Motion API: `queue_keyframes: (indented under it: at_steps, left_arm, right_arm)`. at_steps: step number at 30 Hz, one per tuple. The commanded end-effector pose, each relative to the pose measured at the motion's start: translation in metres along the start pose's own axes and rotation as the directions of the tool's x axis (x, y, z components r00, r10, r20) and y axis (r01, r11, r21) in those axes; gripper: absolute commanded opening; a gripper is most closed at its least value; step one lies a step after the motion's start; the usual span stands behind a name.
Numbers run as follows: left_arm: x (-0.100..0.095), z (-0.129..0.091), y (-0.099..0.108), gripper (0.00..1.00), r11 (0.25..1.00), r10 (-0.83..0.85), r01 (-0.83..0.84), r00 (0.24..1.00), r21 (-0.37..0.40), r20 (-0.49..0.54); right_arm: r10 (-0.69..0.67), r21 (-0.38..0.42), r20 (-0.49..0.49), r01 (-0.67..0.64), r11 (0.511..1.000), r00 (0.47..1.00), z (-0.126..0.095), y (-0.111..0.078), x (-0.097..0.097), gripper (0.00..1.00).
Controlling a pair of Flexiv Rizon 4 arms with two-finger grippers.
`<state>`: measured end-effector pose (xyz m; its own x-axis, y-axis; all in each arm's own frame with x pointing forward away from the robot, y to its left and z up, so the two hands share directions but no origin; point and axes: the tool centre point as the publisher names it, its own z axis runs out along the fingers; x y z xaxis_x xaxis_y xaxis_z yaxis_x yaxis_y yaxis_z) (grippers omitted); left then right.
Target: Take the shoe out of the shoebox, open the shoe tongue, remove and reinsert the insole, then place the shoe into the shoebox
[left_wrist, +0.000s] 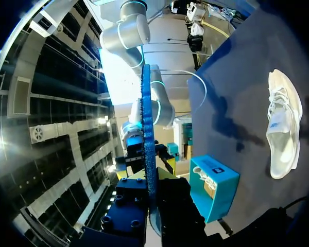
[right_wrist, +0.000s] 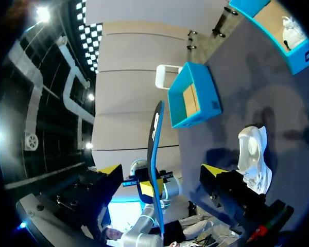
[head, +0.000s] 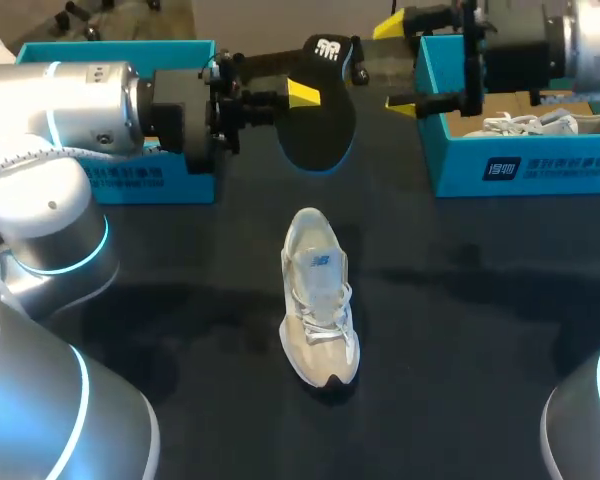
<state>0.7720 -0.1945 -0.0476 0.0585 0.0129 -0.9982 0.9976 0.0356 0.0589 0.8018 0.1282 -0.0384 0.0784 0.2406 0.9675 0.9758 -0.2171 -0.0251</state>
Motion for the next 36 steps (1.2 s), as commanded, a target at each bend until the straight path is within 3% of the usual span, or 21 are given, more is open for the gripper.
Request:
queue_keyframes:
  at_steps: [1,7,24,36]
  left_arm:
    - [-0.002,-0.002,0.001,0.0,1.0,-0.001,0.001,1.0,0.007,-0.002]
    - [-0.003,-0.004,0.001,0.0,1.0,-0.031,0.031,0.999,0.003,0.006]
    - [-0.003,-0.004,0.001,0.0,1.0,-0.031,0.031,0.999,0.003,0.006]
    - [-0.004,-0.017,-0.005,0.0,0.974,-0.223,0.222,0.973,0.038,0.057]
  right_arm:
    - [-0.029,-0.006,-0.021,0.029,1.0,0.999,-0.019,-0.01,-0.005,1.0]
    - [-0.15,0.015,-0.058,0.152,0.988,0.987,-0.032,-0.014,-0.001,1.0]
    - [-0.142,0.017,-0.074,0.143,0.99,0.987,-0.034,-0.015,-0.003,1.0]
    - [-0.106,0.046,-0.084,0.11,0.993,0.991,-0.069,-0.019,-0.02,1.0]
